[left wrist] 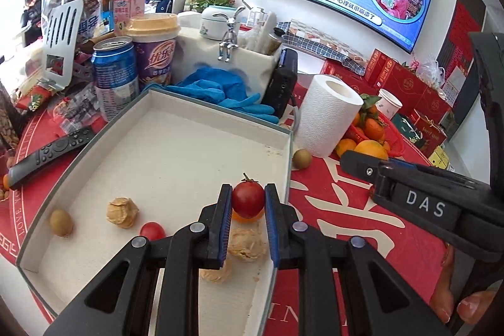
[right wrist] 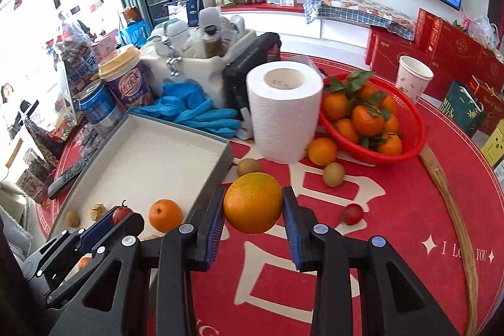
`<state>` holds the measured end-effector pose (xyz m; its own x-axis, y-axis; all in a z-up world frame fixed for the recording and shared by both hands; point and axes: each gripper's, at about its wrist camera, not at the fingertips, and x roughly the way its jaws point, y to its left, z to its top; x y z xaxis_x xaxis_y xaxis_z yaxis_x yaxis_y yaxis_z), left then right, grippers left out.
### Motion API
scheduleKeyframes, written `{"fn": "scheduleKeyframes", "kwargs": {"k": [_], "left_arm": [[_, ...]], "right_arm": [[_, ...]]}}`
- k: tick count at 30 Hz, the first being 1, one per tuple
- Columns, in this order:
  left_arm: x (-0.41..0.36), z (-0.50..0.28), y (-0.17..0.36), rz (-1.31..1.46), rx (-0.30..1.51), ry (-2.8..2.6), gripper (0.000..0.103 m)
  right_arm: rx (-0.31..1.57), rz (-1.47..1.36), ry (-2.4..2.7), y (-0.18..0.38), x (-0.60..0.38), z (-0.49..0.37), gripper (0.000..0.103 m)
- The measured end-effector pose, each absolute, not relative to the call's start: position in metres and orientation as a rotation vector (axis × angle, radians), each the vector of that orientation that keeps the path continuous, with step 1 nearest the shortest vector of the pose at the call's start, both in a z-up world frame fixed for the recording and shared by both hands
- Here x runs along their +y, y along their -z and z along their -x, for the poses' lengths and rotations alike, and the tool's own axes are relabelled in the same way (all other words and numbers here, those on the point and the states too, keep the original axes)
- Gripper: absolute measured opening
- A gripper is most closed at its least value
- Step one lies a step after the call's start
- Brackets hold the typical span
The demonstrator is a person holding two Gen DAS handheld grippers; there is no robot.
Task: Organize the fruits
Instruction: 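Carry the tomato with the left tool while the right tool carries the orange over the tray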
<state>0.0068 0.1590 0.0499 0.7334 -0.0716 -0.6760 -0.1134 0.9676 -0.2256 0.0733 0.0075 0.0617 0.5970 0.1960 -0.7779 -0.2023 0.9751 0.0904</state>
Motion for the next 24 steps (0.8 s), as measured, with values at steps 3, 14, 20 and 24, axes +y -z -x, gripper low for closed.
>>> {"fn": "scheduleKeyframes", "kwargs": {"k": [3, 14, 20, 24], "left_arm": [[0.173, -0.004, -0.050, 0.278, 0.748, -0.048, 0.022], [0.212, -0.001, -0.038, 0.353, 0.762, -0.186, 0.022], [0.219, 0.001, -0.030, 0.406, 0.782, -0.212, 0.022], [0.222, 0.002, -0.030, 0.418, 0.783, -0.229, 0.022]], "right_arm": [[0.912, 0.023, -0.259, -0.060, 0.027, -0.076, 0.036], [0.951, 0.054, -0.345, -0.044, 0.077, -0.079, 0.036], [0.993, 0.030, -0.378, -0.032, 0.091, -0.085, 0.036], [1.014, 0.006, -0.398, -0.030, 0.093, -0.090, 0.036]]}}
